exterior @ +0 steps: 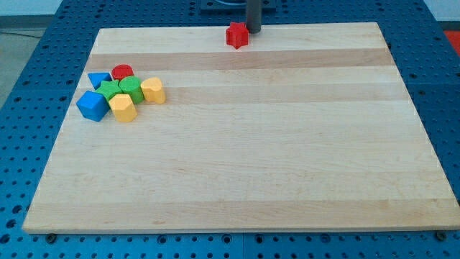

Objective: Push the red star towards the center of the board

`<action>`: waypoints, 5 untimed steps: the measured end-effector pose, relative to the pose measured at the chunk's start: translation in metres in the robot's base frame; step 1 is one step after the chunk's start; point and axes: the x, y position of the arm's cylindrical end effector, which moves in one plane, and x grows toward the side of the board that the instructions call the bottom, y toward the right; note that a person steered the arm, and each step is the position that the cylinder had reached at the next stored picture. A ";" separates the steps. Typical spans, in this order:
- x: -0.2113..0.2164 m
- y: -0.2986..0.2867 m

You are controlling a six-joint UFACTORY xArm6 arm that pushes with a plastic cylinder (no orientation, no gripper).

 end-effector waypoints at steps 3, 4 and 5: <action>0.001 -0.107; 0.017 -0.069; 0.040 -0.051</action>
